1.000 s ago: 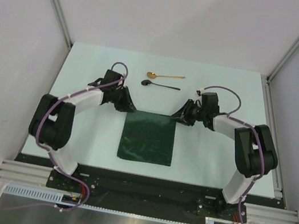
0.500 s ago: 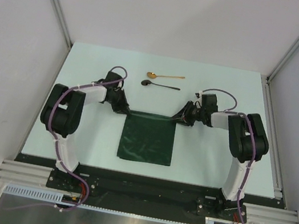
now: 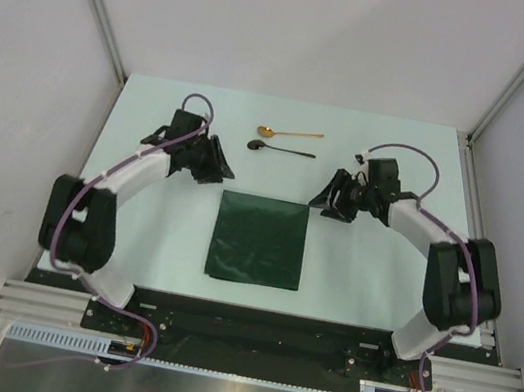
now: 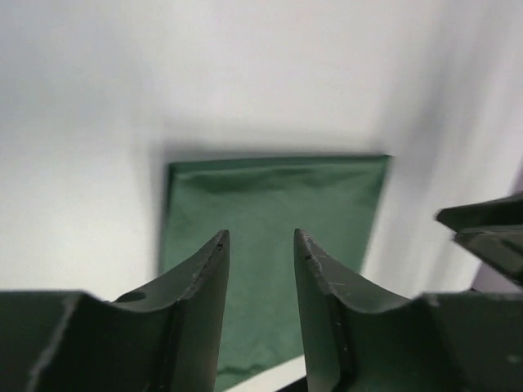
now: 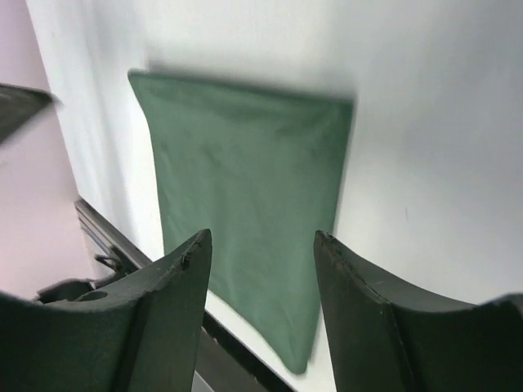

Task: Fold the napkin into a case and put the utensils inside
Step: Smooth out the square-folded napkin at the center of the board, then rotate the square-folded napkin at the center of the board, then move the square folded napkin to the center of the board.

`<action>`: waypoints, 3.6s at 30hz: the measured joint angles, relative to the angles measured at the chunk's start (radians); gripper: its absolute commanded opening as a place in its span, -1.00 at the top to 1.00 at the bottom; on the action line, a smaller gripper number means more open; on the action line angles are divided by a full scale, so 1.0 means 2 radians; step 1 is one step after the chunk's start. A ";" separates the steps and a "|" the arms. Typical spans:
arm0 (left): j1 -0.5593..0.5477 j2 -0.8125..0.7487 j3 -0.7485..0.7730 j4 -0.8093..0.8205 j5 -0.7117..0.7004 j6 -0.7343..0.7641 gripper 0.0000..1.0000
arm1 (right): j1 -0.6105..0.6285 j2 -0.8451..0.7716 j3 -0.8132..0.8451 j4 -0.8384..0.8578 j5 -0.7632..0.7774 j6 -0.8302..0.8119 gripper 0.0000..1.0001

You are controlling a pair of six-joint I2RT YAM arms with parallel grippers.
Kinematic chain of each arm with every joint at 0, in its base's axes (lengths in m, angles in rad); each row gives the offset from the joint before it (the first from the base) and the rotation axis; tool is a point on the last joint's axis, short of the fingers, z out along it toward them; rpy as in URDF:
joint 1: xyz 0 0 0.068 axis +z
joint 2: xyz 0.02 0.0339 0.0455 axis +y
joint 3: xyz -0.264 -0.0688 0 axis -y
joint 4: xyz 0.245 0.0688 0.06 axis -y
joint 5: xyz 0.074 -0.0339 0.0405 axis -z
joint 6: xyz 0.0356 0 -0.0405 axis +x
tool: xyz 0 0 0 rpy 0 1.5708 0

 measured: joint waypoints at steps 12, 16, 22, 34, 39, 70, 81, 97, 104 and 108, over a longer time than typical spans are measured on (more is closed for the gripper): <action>-0.056 -0.290 -0.077 0.006 0.071 0.021 0.06 | 0.093 -0.289 -0.293 -0.027 0.029 0.046 -0.15; -0.081 -0.299 -0.119 0.001 0.082 0.019 0.07 | 0.112 -0.305 -0.342 0.011 0.040 0.083 -0.11; -0.098 -0.300 -0.133 -0.006 0.085 0.011 0.08 | 0.142 -0.291 -0.364 0.087 0.056 0.124 -0.07; -0.102 -0.303 -0.133 -0.009 0.085 0.011 0.10 | 0.170 -0.224 -0.360 0.172 0.064 0.157 0.20; -0.102 -0.306 -0.133 -0.010 0.085 0.011 0.10 | 0.171 -0.219 -0.359 0.172 0.067 0.158 0.49; -0.102 -0.294 -0.131 -0.009 0.091 0.015 0.07 | -0.045 -0.052 -0.056 -0.084 0.184 -0.109 1.00; -0.102 -0.249 -0.137 0.001 0.091 0.026 -0.05 | -0.092 0.169 0.203 -0.150 0.113 -0.281 1.00; -0.103 -0.030 -0.098 0.048 0.101 0.024 -0.25 | -0.092 0.147 0.276 -0.247 0.218 -0.232 -0.26; -0.105 0.019 -0.079 0.050 0.103 0.015 -0.21 | -0.093 -0.049 0.079 -0.203 0.175 -0.160 -0.21; -0.109 0.045 -0.054 0.048 0.101 0.013 -0.13 | -0.063 -0.118 -0.025 -0.178 0.138 -0.127 -0.17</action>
